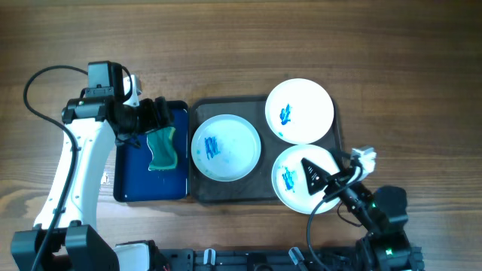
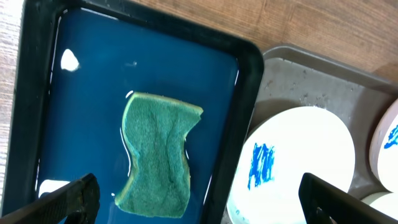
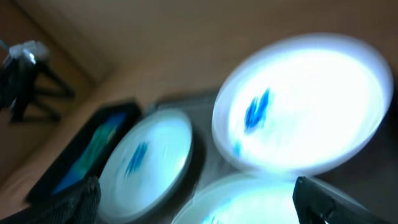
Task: Clean dirty plates on tray and stack at the side
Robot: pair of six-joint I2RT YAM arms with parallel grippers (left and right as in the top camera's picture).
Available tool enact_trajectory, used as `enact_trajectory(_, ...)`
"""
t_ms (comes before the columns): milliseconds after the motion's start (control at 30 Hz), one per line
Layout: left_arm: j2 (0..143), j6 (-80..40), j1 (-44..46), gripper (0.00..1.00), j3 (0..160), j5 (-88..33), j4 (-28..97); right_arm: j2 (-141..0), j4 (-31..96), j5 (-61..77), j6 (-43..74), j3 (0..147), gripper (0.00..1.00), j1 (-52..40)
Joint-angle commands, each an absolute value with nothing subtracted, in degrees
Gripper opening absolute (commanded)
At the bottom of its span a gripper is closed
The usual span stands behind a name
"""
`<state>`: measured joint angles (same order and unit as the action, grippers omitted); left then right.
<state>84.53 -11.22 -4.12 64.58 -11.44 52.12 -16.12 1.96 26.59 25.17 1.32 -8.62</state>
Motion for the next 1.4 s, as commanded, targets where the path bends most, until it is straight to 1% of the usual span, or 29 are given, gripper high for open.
enact_trajectory(0, 84.6, -11.6, -4.2, 1.0, 65.5, -12.6, 52.6, -23.8, 7.1, 33.6, 26.7, 9.4, 1.0, -8.4)
enact_trajectory(200, 84.6, -11.6, -4.2, 1.0, 65.5, -12.6, 52.6, -46.9, 23.7, 35.1, 13.2, 33.6, 1.0, -8.4)
enact_trajectory(233, 84.6, -11.6, -4.2, 1.0, 65.5, -12.6, 52.6, -51.3, 28.0, 35.1, 11.2, 38.5, 1.0, -8.4)
enact_trajectory(267, 84.6, -11.6, -4.2, 1.0, 65.5, -12.6, 52.6, -60.3, 37.0, 35.0, 7.3, 48.5, 1.0, -8.6)
enact_trajectory(333, 84.6, -11.6, -4.2, 1.0, 65.5, -12.6, 52.7, -68.6, 45.6, 34.5, 4.7, 57.8, 1.0, -9.2)
enact_trajectory(467, 84.6, -11.6, -4.2, 1.0, 65.5, -12.6, 52.8, -85.2, 62.7, 29.6, 3.8, 76.2, 1.0, -11.5)
enact_trajectory(533, 84.6, -11.6, -4.2, 1.0, 65.5, -12.6, 52.8, -92.1, 68.2, 27.9, 3.8, 82.6, 1.0, -13.2)
enact_trajectory(633, 84.6, -11.6, -4.2, 0.99, 65.5, -12.6, 52.8, -97.6, 66.1, 28.1, 4.6, 84.1, 1.0, -14.5)
enact_trajectory(667, 84.6, -11.6, -4.2, 0.88, 65.5, -12.4, 52.7, -99.2, 65.1, 28.2, 5.3, 84.0, 1.0, -14.6)
enact_trajectory(700, 84.6, -11.5, -4.2, 0.72, 65.5, -11.7, 52.8, -101.1, 64.5, 28.2, 8.2, 84.0, 1.0, -14.7)
enact_trajectory(733, 84.6, -11.5, -4.2, 0.67, 65.5, -10.8, 52.8, -102.4, 64.3, 28.2, 10.3, 84.0, 1.0, -14.7)
enact_trajectory(767, 84.6, -11.6, -4.2, 0.84, 65.5, -10.2, 53.0, -103.7, 64.0, 28.3, 11.1, 84.0, 1.0, -14.7)
enact_trajectory(800, 84.6, -11.6, -4.2, 0.86, 65.5, -10.2, 53.2, -104.9, 63.5, 28.3, 11.0, 84.0, 1.0, -14.7)
enact_trajectory(833, 84.6, -11.5, -4.2, 0.84, 65.5, -10.2, 53.4, -106.0, 63.2, 28.3, 10.9, 84.0, 1.0, -14.7)
enact_trajectory(867, 84.6, -11.5, -4.2, 0.63, 65.5, -10.2, 53.6, -107.0, 63.3, 28.3, 10.9, 84.0, 1.0, -14.7)
enact_trajectory(900, 84.6, -11.5, -4.2, 0.49, 65.5, -10.2, 53.8, -107.8, 63.3, 29.1, 10.3, 84.0, 1.0, -14.7)
enact_trajectory(933, 84.6, -11.5, -4.2, 0.5, 65.5, -10.2, 53.9, -108.5, 63.4, 30.1, 9.5, 84.0, 1.0, -14.7)
enact_trajectory(967, 84.6, -11.6, -4.2, 0.67, 65.5, -10.2, 53.9, -109.1, 63.5, 31.6, 8.6, 84.0, 1.0, -14.8)
enact_trajectory(1000, 84.6, -11.5, -4.2, 0.72, 65.5, -10.2, 53.9, -109.3, 63.5, 33.0, 7.2, 84.0, 1.0, -14.9)
enact_trajectory(1067, 84.6, -11.5, -4.2, 0.71, 65.5, -10.2, 53.9, -109.3, 63.5, 35.1, 5.0, 83.9, 1.0, -15.4)
enact_trajectory(1100, 84.6, -11.5, -4.2, 0.84, 65.5, -10.2, 53.9, -109.3, 63.5, 36.1, 4.0, 83.9, 1.0, -15.9)
enact_trajectory(1133, 84.6, -11.5, -4.2, 1.0, 65.5, -10.2, 53.8, -109.3, 63.5, 36.1, 4.3, 83.9, 1.0, -16.6)
enact_trajectory(1233, 84.6, -11.5, -4.2, 1.0, 65.5, -10.3, 53.8, -109.4, 62.8, 36.1, 6.5, 83.8, 1.0, -18.4)
enact_trajectory(1367, 84.6, -11.0, -4.2, 1.0, 65.5, -10.2, 53.8, -109.4, 58.9, 36.1, 13.9, 83.1, 1.0, -21.3)
